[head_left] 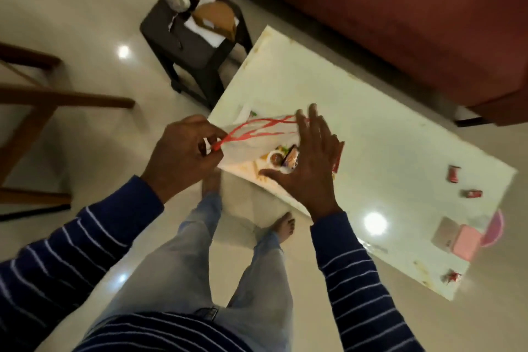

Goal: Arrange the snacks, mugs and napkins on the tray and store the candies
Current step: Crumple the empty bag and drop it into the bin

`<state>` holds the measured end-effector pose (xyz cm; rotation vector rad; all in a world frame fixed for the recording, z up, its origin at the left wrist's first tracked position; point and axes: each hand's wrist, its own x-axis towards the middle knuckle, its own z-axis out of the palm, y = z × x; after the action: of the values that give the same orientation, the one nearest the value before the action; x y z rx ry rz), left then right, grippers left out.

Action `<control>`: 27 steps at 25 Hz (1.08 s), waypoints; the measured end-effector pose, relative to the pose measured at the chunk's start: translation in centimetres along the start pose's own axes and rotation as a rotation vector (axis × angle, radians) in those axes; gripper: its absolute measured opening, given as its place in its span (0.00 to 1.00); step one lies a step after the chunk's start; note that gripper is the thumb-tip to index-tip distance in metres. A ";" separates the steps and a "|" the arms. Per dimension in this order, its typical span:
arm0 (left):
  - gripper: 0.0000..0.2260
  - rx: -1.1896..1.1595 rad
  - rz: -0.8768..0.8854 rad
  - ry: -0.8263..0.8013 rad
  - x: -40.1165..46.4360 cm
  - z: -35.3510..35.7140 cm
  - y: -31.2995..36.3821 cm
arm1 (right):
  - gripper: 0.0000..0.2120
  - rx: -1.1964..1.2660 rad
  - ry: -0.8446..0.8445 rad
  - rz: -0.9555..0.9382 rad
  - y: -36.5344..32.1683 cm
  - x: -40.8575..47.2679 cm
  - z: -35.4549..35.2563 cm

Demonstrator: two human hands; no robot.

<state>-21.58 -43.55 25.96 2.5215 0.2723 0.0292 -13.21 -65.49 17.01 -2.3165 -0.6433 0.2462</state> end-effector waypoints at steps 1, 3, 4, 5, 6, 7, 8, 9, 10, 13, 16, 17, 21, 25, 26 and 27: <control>0.09 -0.015 0.040 0.004 0.2 -1.5 1.3 | 0.53 -0.129 0.018 -0.062 -2.2 0.4 -1.6; 0.08 -0.065 0.141 0.015 0.4 -4.5 3.8 | 0.49 -0.233 0.007 -0.099 -5.8 1.1 -4.7; 0.09 -0.087 0.197 0.035 0.9 -6.1 4.9 | 0.44 -0.239 0.006 -0.079 -7.4 1.9 -6.3; 0.11 -0.115 0.260 0.068 1.6 -7.6 5.9 | 0.36 -0.230 0.020 -0.079 -8.9 2.9 -7.6; 0.12 -0.149 0.291 0.096 2.0 -9.0 6.9 | 0.25 -0.175 0.037 -0.095 -10.3 3.4 -9.1; 0.15 -0.188 0.332 0.148 2.0 -11.4 8.3 | 0.15 -0.092 0.122 -0.125 -12.2 3.6 -11.6; 0.19 -0.206 0.373 0.222 1.8 -14.3 10.3 | 0.08 -0.013 0.225 -0.141 -14.4 3.5 -14.9; 0.23 -0.240 0.352 0.291 1.5 -15.3 10.7 | 0.05 0.086 0.258 -0.126 -15.3 3.4 -16.8; 0.27 -0.247 0.300 0.377 1.8 -15.4 10.3 | 0.05 0.156 0.272 -0.093 -15.5 3.9 -18.1; 0.40 -0.360 0.090 0.536 1.3 -16.0 10.4 | 0.06 0.396 0.291 -0.098 -16.7 3.5 -23.6; 0.45 -0.698 0.068 0.324 1.7 -17.8 14.5 | 0.10 0.855 0.229 -0.162 -19.3 1.1 -30.2; 0.43 -0.827 0.120 0.214 2.2 -18.2 16.5 | 0.10 0.976 0.196 -0.151 -19.9 0.4 -31.7; 0.40 -1.081 0.271 0.043 2.9 -17.8 23.4 | 0.09 1.245 -0.117 -0.194 -20.4 -2.5 -34.4; 0.44 -1.294 0.172 -0.181 2.9 -15.5 27.1 | 0.08 1.296 -0.295 -0.221 -20.3 -4.1 -36.0; 0.42 -1.315 0.192 -0.291 2.7 -14.8 27.6 | 0.09 1.292 -0.281 -0.195 -20.2 -4.4 -36.4; 0.39 -1.333 0.224 -0.379 2.4 -14.2 28.1 | 0.09 1.274 -0.277 -0.164 -20.1 -4.5 -36.7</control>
<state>-15.12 -57.59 53.56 1.1782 -0.1661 -0.1345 -11.94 -76.91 57.52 -1.0096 -0.5489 0.6712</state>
